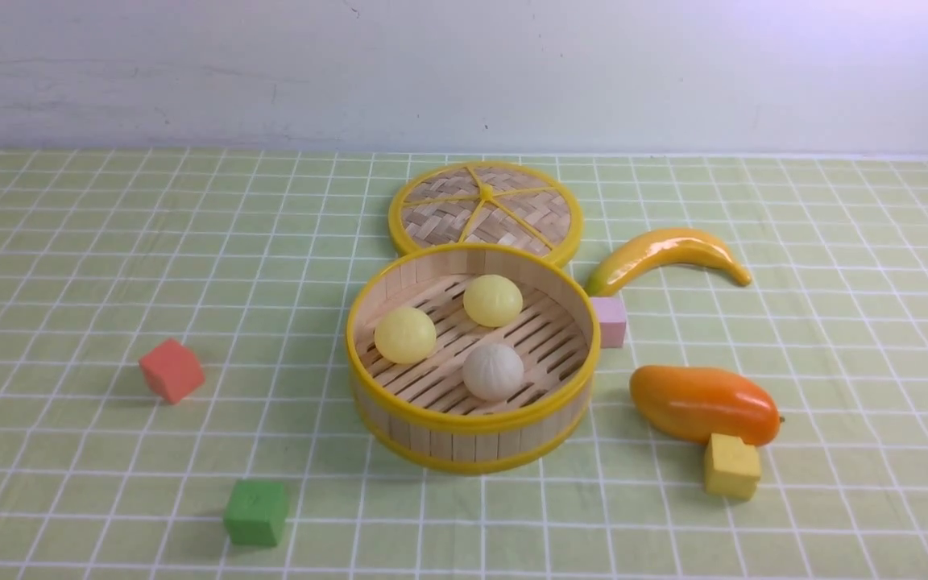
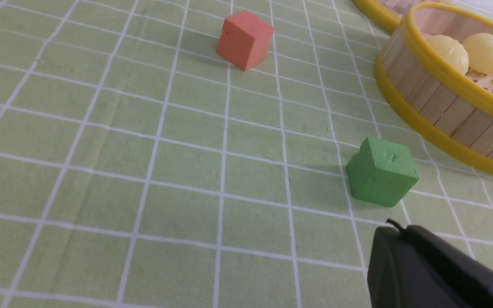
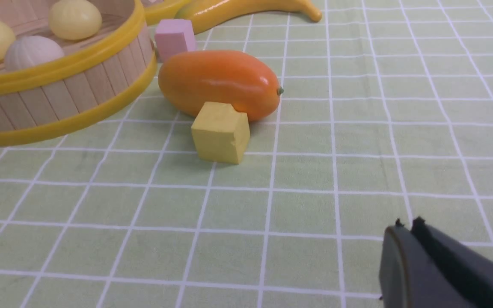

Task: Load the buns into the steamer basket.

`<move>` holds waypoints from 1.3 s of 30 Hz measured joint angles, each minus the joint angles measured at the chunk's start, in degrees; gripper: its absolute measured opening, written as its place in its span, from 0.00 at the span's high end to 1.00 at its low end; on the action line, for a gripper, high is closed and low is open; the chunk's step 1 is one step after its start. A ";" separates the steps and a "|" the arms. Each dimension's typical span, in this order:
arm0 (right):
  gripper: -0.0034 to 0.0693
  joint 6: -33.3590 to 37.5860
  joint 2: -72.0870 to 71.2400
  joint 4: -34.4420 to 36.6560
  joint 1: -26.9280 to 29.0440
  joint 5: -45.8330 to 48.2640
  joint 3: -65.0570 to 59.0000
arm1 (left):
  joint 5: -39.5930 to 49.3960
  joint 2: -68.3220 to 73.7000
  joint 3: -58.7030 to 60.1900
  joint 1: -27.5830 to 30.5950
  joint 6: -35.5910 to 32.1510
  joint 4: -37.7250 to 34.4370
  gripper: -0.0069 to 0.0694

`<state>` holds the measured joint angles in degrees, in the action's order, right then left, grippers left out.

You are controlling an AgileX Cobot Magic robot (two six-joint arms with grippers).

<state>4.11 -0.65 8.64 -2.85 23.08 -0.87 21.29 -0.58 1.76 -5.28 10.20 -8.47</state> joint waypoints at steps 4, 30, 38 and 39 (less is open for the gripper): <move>0.92 0.00 0.00 0.00 0.00 0.00 0.00 | 0.00 0.00 0.00 0.00 0.13 0.00 0.93; 0.90 0.00 0.00 0.00 0.00 0.00 -0.01 | 0.00 0.00 0.00 0.00 0.14 0.12 0.93; 0.88 0.00 0.00 0.00 0.00 0.00 -0.01 | 0.00 0.00 0.00 0.00 0.19 0.15 0.92; 0.88 0.00 0.00 0.00 0.00 0.00 -0.01 | 0.00 0.00 0.00 0.00 0.19 0.15 0.92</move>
<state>4.11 -0.65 8.64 -2.85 23.08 -0.88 21.29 -0.58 1.76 -5.28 10.39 -8.32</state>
